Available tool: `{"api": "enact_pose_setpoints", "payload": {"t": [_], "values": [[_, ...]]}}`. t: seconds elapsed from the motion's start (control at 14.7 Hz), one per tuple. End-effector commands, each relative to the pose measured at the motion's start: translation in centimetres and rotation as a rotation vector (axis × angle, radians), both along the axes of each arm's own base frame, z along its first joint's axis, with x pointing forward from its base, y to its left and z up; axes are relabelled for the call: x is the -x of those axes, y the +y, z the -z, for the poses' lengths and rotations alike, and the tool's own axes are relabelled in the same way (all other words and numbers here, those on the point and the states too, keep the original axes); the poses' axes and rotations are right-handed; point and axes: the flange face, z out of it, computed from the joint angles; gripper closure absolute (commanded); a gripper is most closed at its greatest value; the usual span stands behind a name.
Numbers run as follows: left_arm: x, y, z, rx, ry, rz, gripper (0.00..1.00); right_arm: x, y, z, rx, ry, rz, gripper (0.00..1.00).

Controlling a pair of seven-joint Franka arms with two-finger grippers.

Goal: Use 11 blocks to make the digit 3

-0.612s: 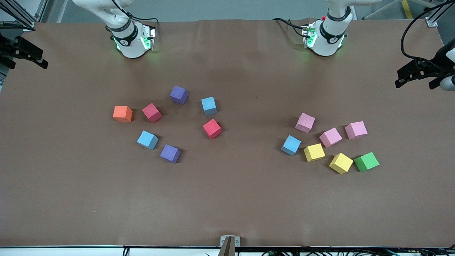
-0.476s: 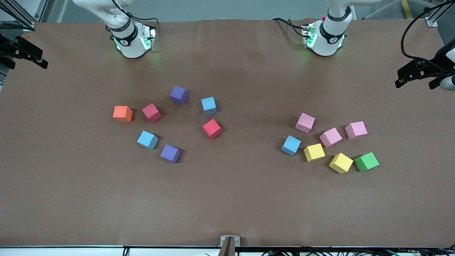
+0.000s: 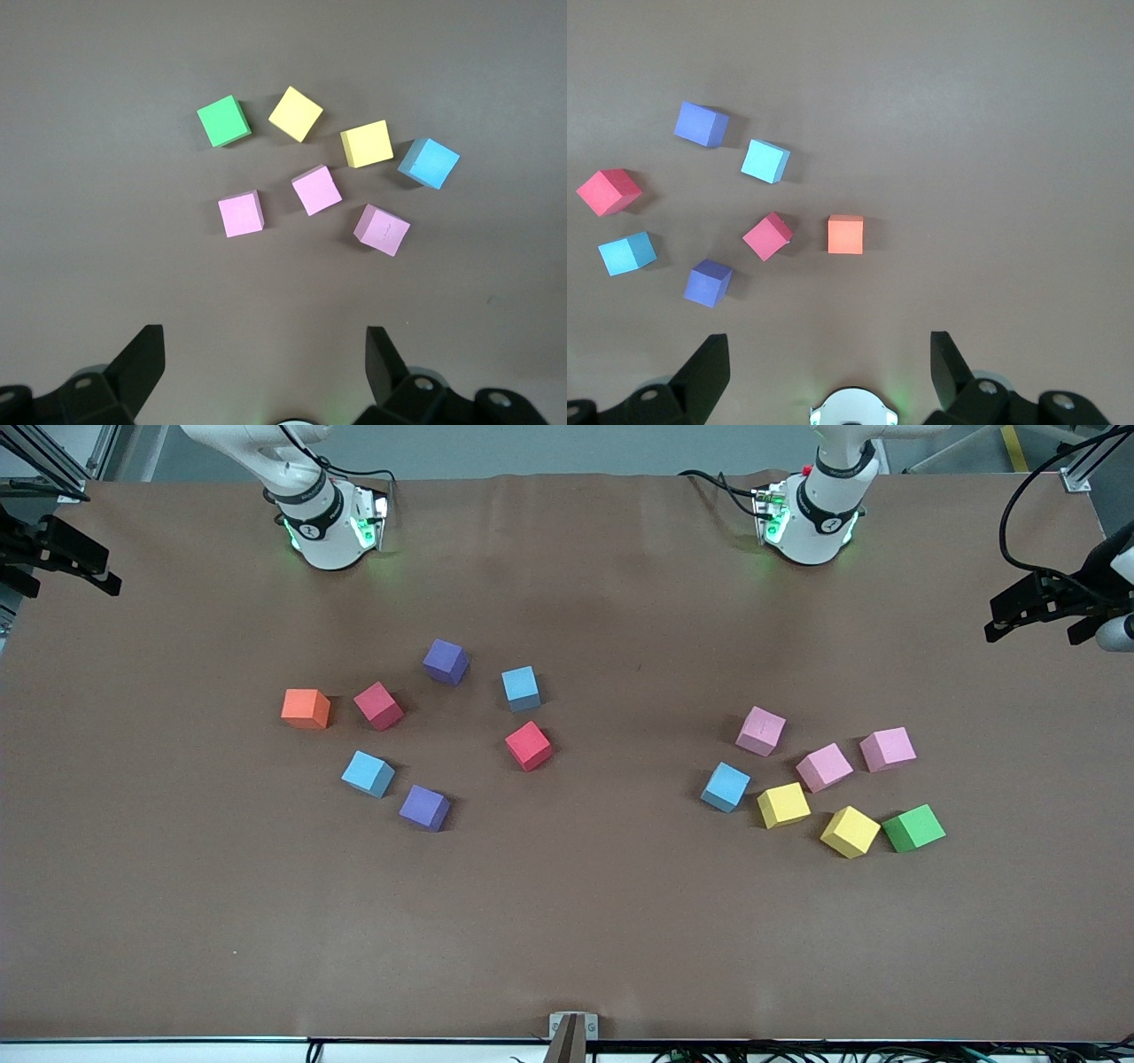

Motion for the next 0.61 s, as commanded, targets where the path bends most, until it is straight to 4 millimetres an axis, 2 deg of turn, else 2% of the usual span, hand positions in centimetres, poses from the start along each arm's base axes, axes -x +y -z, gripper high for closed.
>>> {"api": "enact_pose_setpoints", "payload": {"t": [0.0,0.14,0.2,0.34,0.54], "values": [[0.1,0.9,0.8,0.020,0.031,-0.019,0.00,0.6,0.1,-0.5,-0.001,-0.005,-0.018,0.00],[0.0,4.1,2.6,0.025,0.066,-0.073,0.00,0.8,-0.1,-0.4,-0.001,0.001,-0.013,0.00],[-0.1,4.7,3.7,0.026,0.085,-0.086,0.00,0.7,-0.2,-0.4,-0.001,0.001,-0.012,0.00],[-0.4,7.4,6.3,0.030,0.114,-0.136,0.00,0.8,-0.2,-0.4,-0.002,0.007,-0.010,0.00],[-0.3,9.4,11.3,0.023,0.125,-0.170,0.00,0.7,-0.3,-0.3,-0.002,0.007,-0.007,0.00]]}}
